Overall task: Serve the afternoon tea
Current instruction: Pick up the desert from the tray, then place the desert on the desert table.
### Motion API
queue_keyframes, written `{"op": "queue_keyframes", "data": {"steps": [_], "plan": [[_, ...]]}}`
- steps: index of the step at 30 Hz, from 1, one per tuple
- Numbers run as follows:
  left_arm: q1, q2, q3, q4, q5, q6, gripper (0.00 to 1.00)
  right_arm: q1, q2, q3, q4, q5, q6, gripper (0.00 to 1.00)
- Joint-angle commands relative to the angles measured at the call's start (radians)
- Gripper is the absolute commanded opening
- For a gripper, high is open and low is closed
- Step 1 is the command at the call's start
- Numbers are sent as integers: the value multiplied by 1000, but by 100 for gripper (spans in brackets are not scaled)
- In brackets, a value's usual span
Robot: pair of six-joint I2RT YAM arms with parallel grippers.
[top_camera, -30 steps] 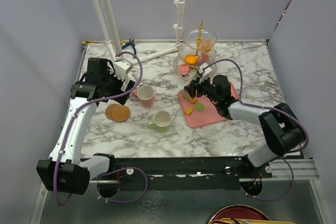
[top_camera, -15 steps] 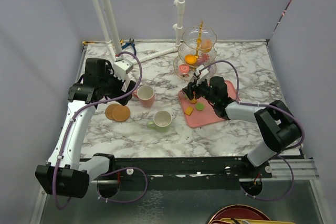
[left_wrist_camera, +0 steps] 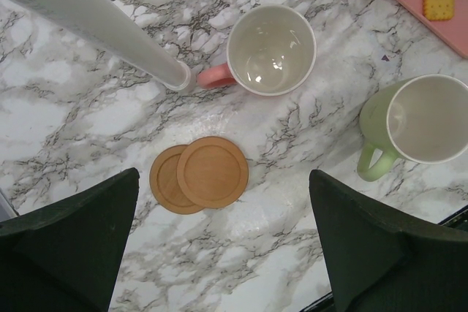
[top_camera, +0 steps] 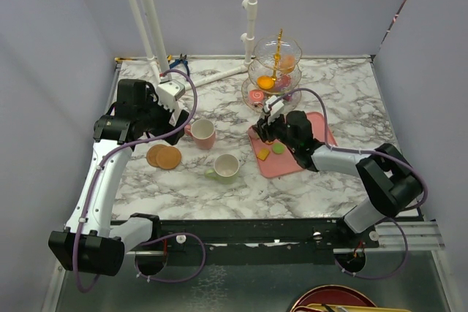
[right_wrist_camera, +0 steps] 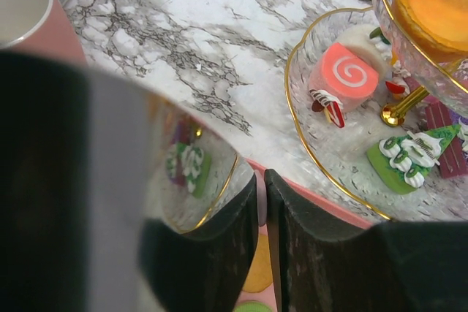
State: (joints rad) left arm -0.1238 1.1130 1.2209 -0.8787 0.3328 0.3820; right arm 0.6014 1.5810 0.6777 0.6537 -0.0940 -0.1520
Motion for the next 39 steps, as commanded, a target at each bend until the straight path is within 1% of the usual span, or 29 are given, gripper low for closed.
{"op": "queue_keyframes", "data": {"steps": [1, 6, 10, 14, 18, 23, 27, 32, 39], "plan": [[5, -5, 29, -4, 20, -5, 99, 6, -55, 1, -5, 35, -8, 39], [5, -7, 35, -12, 20, -6, 99, 6, -132, 37, -35, 38, 33, 36], [6, -6, 47, -17, 29, -8, 99, 6, -189, 142, -132, 30, 37, 36], [4, -10, 50, -21, 34, -6, 99, 5, -231, 230, -169, 32, 39, 36], [5, -14, 47, -27, 35, 1, 99, 3, -244, 283, -169, 64, 30, 34], [5, -17, 47, -28, 39, 5, 99, 0, -192, 349, -170, 77, 11, 33], [4, -15, 53, -31, 41, 8, 99, -1, -150, 373, -126, 125, 4, 32], [6, -10, 70, -42, 40, 13, 99, -19, -130, 398, -125, 146, -1, 31], [5, -11, 61, -42, 44, 23, 99, -54, -184, 303, -106, 180, 10, 31]]}}
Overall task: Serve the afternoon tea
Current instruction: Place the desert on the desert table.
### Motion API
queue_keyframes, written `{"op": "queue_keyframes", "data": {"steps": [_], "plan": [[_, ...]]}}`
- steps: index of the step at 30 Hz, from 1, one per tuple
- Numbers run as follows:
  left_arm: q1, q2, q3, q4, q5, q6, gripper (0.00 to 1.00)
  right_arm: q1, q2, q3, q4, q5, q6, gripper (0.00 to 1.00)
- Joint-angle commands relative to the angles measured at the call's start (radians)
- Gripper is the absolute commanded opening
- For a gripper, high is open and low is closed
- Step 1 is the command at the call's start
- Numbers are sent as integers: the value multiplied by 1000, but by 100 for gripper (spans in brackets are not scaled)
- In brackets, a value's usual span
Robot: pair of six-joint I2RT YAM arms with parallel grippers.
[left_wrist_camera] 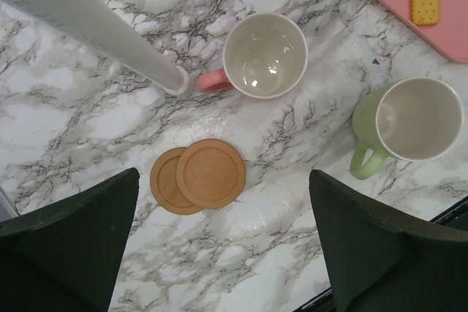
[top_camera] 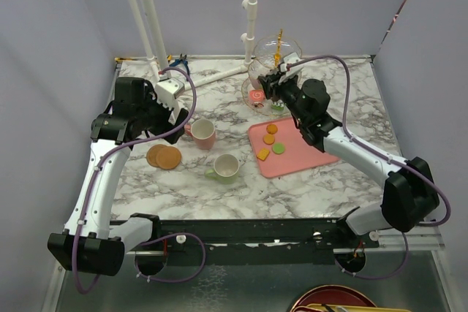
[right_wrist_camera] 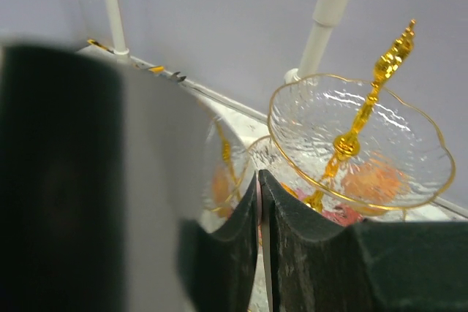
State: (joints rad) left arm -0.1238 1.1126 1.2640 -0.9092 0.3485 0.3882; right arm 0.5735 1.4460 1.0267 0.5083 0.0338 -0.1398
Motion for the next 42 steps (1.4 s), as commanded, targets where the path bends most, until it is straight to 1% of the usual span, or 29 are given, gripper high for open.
{"op": "queue_keyframes", "data": {"steps": [1, 5, 9, 18, 25, 31, 37, 42], "plan": [[5, -8, 17, -12, 29, 18, 99, -36, -58, -61, 41, 56, 0, 31], [5, -4, 24, -12, 34, 19, 99, -94, -85, -101, 50, 59, 12, 32], [4, -2, 30, -12, 31, 20, 99, -155, -90, -103, 50, 40, 24, 32], [5, 4, 40, -12, 30, 20, 99, -213, -33, -111, 99, 30, 34, 32], [4, 18, 48, -12, 37, 20, 99, -225, 19, -129, 180, 45, 43, 35], [5, 26, 62, -12, 35, 19, 99, -225, 47, -132, 217, 37, 50, 37], [5, 31, 68, -12, 38, 13, 99, -226, 49, -147, 234, 36, 54, 47], [5, 33, 72, -11, 40, 10, 99, -227, 36, -155, 231, 27, 51, 49]]}}
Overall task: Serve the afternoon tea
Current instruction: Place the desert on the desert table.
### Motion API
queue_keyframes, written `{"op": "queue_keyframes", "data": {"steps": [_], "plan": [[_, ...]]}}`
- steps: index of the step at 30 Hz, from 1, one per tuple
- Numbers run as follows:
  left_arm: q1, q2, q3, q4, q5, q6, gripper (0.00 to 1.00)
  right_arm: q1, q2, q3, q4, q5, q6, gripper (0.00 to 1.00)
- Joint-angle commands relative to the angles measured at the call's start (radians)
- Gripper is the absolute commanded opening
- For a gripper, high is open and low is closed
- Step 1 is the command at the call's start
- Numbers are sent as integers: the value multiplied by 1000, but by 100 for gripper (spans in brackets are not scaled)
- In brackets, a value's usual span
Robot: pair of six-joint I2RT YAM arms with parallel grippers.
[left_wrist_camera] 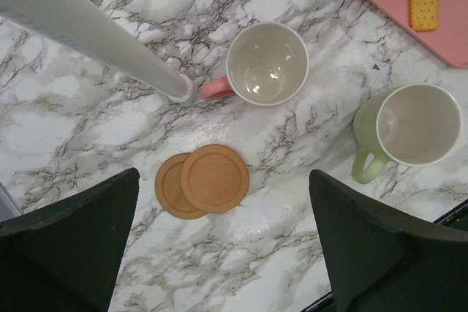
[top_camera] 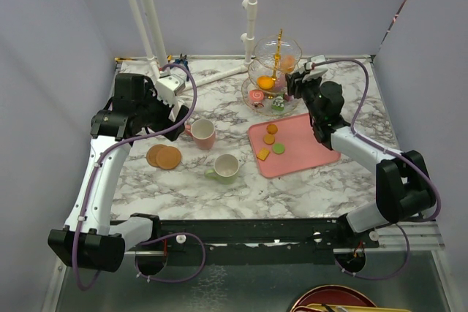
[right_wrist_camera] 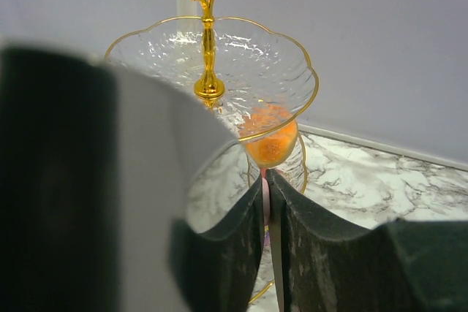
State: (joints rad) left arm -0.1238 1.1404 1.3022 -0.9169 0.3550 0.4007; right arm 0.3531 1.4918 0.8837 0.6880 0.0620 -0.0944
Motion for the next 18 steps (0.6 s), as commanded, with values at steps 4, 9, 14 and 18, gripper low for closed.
{"op": "queue_keyframes", "data": {"steps": [4, 9, 14, 18], "plan": [[5, 4, 35, -5, 39, -7, 99, -6, -19, -19, 49, -10, 0, 52], [4, 5, 43, -5, 47, -11, 99, -6, -27, -32, 56, -15, -4, 55], [5, 8, 47, -9, 53, -7, 99, -6, -36, -36, 59, -19, -7, 54], [4, 7, 45, -8, 53, -7, 99, -6, -61, -45, 55, -30, -8, 49]]}}
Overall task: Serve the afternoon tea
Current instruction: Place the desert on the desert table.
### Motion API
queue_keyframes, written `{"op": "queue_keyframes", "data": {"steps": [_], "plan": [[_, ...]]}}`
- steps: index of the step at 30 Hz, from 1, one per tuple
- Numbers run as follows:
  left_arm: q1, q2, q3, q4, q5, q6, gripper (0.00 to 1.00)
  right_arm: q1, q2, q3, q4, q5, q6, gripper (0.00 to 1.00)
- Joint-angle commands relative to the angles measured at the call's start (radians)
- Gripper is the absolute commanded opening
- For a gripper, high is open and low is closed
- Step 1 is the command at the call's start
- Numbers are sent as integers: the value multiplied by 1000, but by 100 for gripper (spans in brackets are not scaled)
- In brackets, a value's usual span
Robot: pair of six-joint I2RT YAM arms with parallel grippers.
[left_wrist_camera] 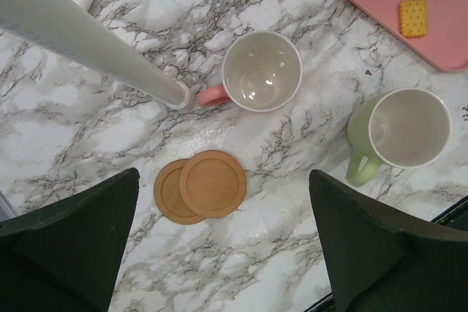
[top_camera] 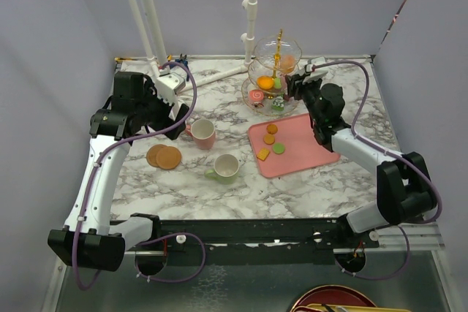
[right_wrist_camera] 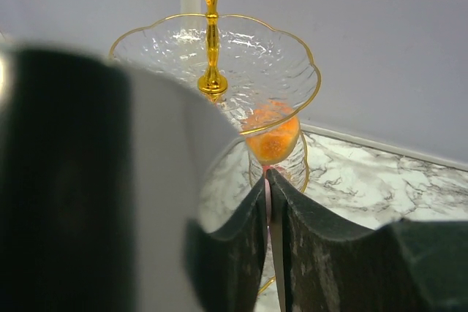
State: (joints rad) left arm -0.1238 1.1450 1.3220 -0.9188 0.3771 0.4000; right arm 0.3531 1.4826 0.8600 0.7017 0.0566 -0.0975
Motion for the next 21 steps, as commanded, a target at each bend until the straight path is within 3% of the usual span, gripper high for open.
{"op": "queue_keyframes", "data": {"steps": [1, 11, 21], "plan": [[5, 2, 26, -7, 30, -4, 99, -6, -67, -26, 39, -31, -3, 49], [5, 8, 25, -10, 37, 0, 99, -2, -313, -174, -65, -128, 59, 47], [4, 30, 26, -11, 30, -4, 99, 96, -507, -329, -241, -17, 158, 47]]}}
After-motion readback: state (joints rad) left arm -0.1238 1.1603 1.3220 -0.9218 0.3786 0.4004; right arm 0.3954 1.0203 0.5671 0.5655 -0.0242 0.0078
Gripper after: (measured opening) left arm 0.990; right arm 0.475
